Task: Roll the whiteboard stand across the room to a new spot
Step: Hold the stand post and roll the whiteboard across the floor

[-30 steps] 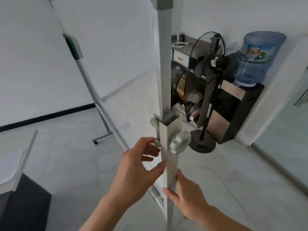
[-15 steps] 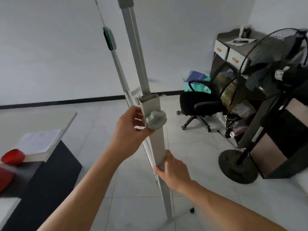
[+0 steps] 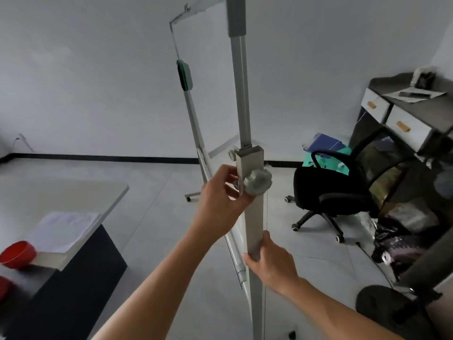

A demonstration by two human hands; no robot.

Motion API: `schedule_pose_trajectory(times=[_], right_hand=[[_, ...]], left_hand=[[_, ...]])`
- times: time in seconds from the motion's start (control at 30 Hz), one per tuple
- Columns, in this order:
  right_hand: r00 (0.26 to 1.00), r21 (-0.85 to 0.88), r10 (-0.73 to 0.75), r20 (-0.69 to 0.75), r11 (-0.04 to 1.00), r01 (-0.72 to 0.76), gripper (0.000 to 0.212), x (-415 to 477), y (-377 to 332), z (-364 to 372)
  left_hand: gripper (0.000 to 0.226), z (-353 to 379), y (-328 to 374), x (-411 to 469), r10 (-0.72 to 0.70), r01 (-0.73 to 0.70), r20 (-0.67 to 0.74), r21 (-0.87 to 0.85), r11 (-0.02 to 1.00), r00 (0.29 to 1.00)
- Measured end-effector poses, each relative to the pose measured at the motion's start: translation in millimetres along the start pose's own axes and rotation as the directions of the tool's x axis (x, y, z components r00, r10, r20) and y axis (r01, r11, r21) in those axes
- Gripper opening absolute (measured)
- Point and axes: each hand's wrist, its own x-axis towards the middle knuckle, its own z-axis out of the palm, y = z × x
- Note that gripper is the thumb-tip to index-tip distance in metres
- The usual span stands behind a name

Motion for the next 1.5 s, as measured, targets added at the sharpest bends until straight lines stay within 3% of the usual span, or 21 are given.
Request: schedule_pose_trajectory(times=[0.27, 0.97, 1.5], right_hand=[[0.996, 0.033, 0.028, 0.090, 0.999, -0.031, 0.053, 127.8, 6.1, -17.2], [0.950, 0.042, -0.231, 0.210, 0.973, 0.227, 0.054, 461.4, 27.1, -28.6], [0.958, 0.057, -0.157, 0.240, 0.987, 0.148, 0.056, 639.0, 42.2, -46.0]], left_hand=[[0.037, 21.9, -28.3, 116.9, -0.035, 0.037, -0.049, 0.027, 0.999, 0.998], [0.038, 63.0, -116.4, 402.4, -0.153, 0.201, -0.286, 0.145, 0.969, 0.946], [0.035, 99.4, -161.2, 572.7, -0.119, 0.167, -0.285, 0.152, 0.974, 0.951]])
